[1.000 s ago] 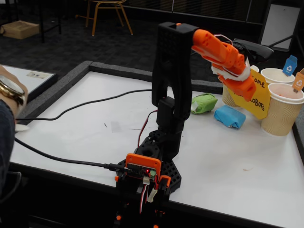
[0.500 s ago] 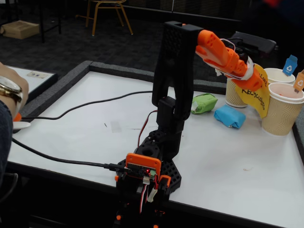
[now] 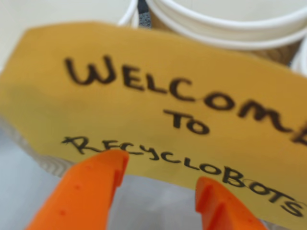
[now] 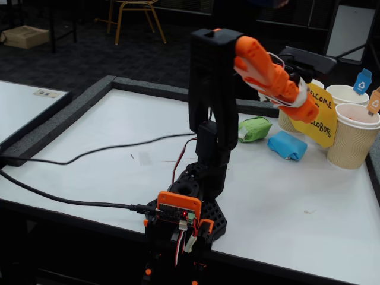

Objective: Sort rubbish by color.

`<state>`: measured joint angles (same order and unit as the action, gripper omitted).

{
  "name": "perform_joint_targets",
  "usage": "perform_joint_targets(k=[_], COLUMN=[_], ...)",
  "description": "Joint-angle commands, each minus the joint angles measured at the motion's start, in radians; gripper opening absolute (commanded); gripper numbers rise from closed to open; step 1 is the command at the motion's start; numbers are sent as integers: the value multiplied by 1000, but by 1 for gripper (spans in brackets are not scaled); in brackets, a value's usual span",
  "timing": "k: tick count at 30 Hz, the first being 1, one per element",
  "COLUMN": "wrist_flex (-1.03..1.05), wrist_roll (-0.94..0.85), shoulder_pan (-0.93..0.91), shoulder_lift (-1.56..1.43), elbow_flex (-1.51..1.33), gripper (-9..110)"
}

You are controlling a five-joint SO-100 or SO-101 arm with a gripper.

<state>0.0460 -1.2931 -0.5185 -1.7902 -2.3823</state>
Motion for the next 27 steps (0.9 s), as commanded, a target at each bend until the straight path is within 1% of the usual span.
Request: perform_joint_targets(k=[1, 9, 14, 21, 27], wrist_flex=[-43, 15, 293, 657, 871], wrist_roll=[-3, -3, -3, -2, 60], shoulder_pan=[14, 9, 6, 38, 112], shoulder_lift=[-247, -387, -523, -795, -1032], elbow_flex=[-35, -72, -29, -57, -121], gripper=[10, 8, 8, 8, 7])
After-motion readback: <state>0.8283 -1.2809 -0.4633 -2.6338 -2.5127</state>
